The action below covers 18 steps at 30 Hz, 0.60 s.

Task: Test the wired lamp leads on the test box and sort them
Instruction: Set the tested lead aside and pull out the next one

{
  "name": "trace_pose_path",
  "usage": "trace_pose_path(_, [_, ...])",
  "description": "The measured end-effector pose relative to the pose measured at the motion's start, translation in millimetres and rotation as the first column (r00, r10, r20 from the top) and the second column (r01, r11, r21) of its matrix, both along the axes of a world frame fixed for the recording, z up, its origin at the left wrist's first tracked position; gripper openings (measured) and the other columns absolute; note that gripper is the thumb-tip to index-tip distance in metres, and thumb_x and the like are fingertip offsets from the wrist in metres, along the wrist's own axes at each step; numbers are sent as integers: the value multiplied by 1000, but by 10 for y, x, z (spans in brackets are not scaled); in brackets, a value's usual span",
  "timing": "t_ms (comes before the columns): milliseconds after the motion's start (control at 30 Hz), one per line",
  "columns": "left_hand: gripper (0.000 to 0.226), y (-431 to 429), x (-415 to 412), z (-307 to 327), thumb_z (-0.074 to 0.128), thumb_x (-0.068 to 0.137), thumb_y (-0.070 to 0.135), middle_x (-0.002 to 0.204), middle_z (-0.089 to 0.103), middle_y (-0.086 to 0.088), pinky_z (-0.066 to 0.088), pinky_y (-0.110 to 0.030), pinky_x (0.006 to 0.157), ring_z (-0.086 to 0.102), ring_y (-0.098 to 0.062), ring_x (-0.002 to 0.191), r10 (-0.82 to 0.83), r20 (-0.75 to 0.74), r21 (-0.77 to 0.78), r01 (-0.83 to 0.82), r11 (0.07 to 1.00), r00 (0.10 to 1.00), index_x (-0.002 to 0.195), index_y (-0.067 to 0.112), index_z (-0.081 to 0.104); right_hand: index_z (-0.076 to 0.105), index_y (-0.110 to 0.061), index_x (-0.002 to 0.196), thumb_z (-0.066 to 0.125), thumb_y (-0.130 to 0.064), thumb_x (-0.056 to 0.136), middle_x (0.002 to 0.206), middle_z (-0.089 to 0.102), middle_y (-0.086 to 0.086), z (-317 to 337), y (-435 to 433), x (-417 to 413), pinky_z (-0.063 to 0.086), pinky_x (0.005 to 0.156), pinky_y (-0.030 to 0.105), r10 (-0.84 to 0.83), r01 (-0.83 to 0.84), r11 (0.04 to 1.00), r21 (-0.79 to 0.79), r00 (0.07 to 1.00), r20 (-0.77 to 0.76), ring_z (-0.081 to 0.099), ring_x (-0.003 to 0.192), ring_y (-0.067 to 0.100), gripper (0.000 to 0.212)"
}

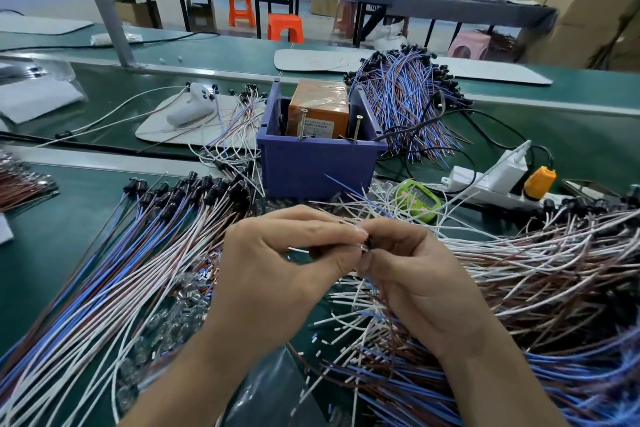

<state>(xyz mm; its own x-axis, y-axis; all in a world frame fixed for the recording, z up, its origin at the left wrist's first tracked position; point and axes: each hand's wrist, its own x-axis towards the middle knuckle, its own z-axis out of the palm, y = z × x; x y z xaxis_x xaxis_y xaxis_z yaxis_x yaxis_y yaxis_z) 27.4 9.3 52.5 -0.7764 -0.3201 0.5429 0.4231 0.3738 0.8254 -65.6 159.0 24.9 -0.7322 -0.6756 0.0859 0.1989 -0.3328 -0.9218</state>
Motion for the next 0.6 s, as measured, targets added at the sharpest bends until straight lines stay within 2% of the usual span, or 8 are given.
trace_pose_path(100, [30, -15, 3, 9, 89, 74, 5, 86, 78, 19, 55, -14, 74, 76, -6, 82, 84, 37, -49, -82, 995, 996, 87, 31, 83, 81, -10, 95, 70, 6, 72, 91, 76, 16, 27, -21, 9, 55, 82, 33, -76, 82, 995, 58, 993, -87, 68, 88, 25, 30])
trace_pose_path(233, [32, -50, 8, 17, 90, 72, 2, 84, 77, 22, 54, -11, 73, 75, -2, 80, 135, 74, -110, -127, 986, 988, 87, 30, 84, 83, -18, 94, 72, 3, 73, 87, 79, 9, 36, -53, 46, 56, 75, 23, -135, 164, 979, 119, 965, -224, 72, 82, 15, 32])
trace_pose_path(400, [28, -83, -4, 19, 91, 69, 2, 82, 77, 20, 56, -12, 69, 75, -2, 77, 101, 134, -86, -90, 992, 986, 85, 24, 85, 84, -22, 93, 71, 1, 74, 85, 79, 6, 79, -40, 75, 56, 72, 23, -156, 197, 971, 138, 951, -266, 73, 80, 14, 32])
trace_pose_path(500, [29, -113, -19, 10, 91, 69, 3, 82, 78, 18, 56, -14, 68, 75, -3, 76, 111, 184, -84, -97, 992, 977, 84, 27, 85, 84, -20, 93, 71, -6, 75, 74, 76, 9, 82, -43, 89, 54, 67, 23, -165, 238, 950, 202, 932, -324, 68, 68, 15, 26])
trace_pose_path(600, [31, -150, -34, 18, 88, 74, 2, 81, 79, 14, 57, -16, 71, 75, -4, 77, 47, 284, -18, -43, 999, 958, 86, 31, 85, 84, -24, 90, 71, -8, 76, 68, 73, 2, 86, -53, 92, 50, 61, 22, -171, 266, 934, 240, 919, -355, 62, 61, 10, 25])
